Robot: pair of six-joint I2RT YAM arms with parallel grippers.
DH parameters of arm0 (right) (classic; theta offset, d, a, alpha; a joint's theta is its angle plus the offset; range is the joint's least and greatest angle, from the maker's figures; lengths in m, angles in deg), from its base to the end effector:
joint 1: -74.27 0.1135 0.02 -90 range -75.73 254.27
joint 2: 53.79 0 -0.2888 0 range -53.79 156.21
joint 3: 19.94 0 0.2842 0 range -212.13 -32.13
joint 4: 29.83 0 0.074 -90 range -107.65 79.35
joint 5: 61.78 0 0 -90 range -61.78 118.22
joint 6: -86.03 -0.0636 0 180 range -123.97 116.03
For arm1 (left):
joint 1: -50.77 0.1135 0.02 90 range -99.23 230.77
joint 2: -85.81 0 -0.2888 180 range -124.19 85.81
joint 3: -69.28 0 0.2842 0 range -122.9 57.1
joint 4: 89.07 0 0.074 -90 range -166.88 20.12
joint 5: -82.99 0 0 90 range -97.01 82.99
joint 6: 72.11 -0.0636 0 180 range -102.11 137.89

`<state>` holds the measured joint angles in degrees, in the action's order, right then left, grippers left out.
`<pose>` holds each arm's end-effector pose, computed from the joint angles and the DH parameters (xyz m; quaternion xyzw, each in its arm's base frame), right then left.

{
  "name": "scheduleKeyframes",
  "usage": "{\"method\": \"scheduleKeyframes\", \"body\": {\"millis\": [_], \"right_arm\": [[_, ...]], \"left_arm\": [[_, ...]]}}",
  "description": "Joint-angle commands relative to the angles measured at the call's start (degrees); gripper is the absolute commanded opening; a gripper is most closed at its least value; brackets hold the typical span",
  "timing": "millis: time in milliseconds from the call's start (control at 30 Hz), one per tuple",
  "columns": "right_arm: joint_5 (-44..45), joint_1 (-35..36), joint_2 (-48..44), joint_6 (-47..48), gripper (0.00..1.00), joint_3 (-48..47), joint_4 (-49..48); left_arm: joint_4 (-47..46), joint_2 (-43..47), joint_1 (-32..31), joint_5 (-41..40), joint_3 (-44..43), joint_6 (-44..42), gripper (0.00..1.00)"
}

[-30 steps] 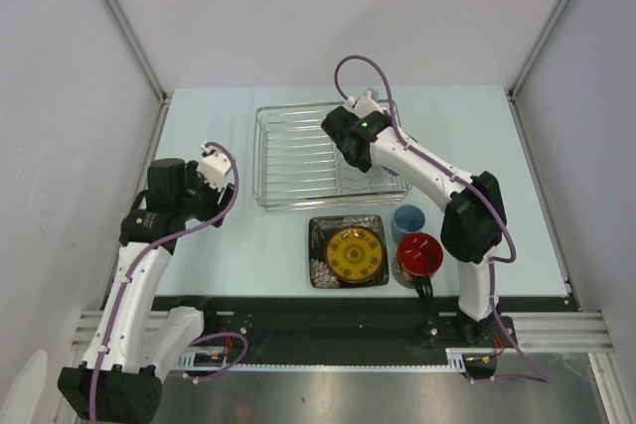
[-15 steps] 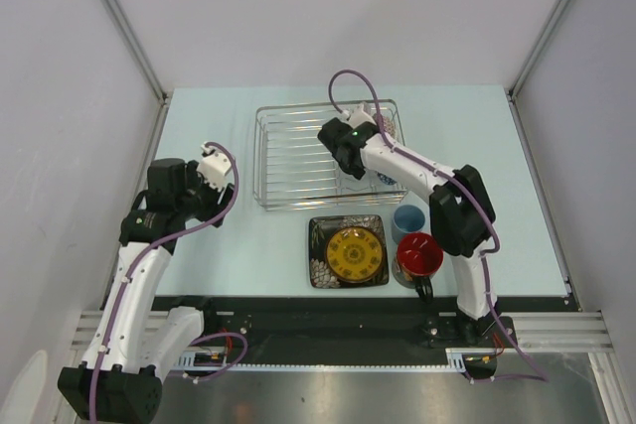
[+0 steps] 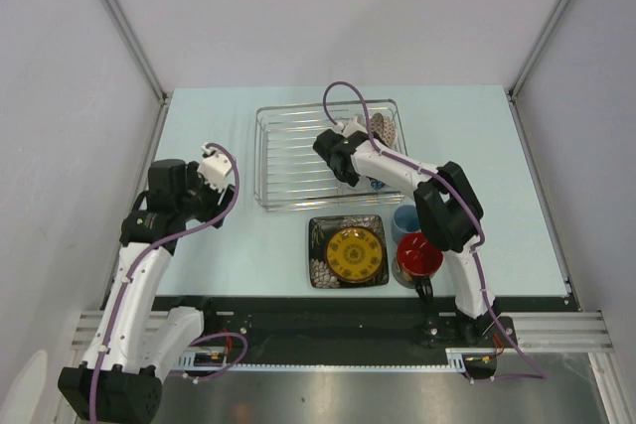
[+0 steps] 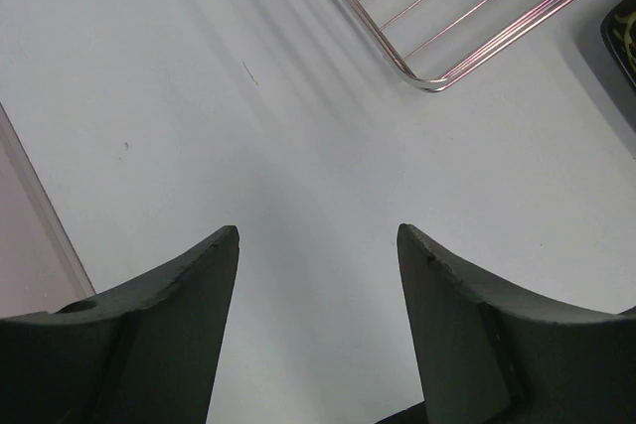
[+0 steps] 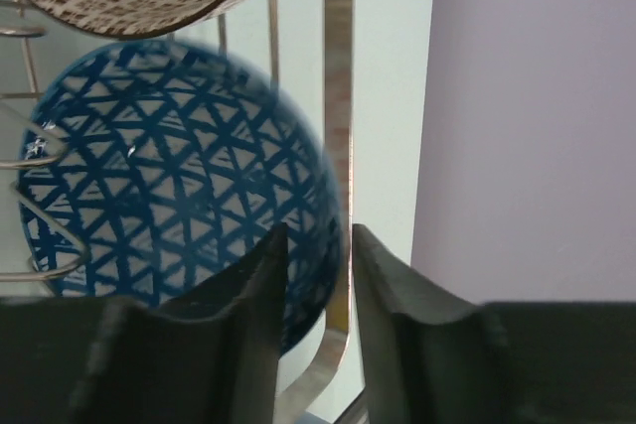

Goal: Load the mixed dishes into the dish rack

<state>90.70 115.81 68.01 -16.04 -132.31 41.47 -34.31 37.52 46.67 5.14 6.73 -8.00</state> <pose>0.3886 0.2689 0.2103 -0.1762 0.8348 -0.4302 0.2948 0.2053 -0.0281 0.3107 0.2764 0.8608 -0.0157 0.4270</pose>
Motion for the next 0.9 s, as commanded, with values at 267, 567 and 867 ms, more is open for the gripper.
{"method": "scheduleKeyframes", "body": {"millis": [267,567,867], "right_arm": [[-1.8,1.0,-3.9,-3.5,0.69,-3.2,2.8],[-10.8,9.8,-18.1,-8.2,0.7,-7.3,9.4],[-37.5,16.4,-37.4,-8.8,0.7,20.7,-9.3]], "left_arm": [[-1.3,0.6,0.4,-0.4,-0.1,-1.1,0.71],[-0.5,0.1,0.5,0.9,-1.7,-1.4,0.71],[-0.2,-0.3,0.2,4.0,-3.2,-1.2,0.71]]}}
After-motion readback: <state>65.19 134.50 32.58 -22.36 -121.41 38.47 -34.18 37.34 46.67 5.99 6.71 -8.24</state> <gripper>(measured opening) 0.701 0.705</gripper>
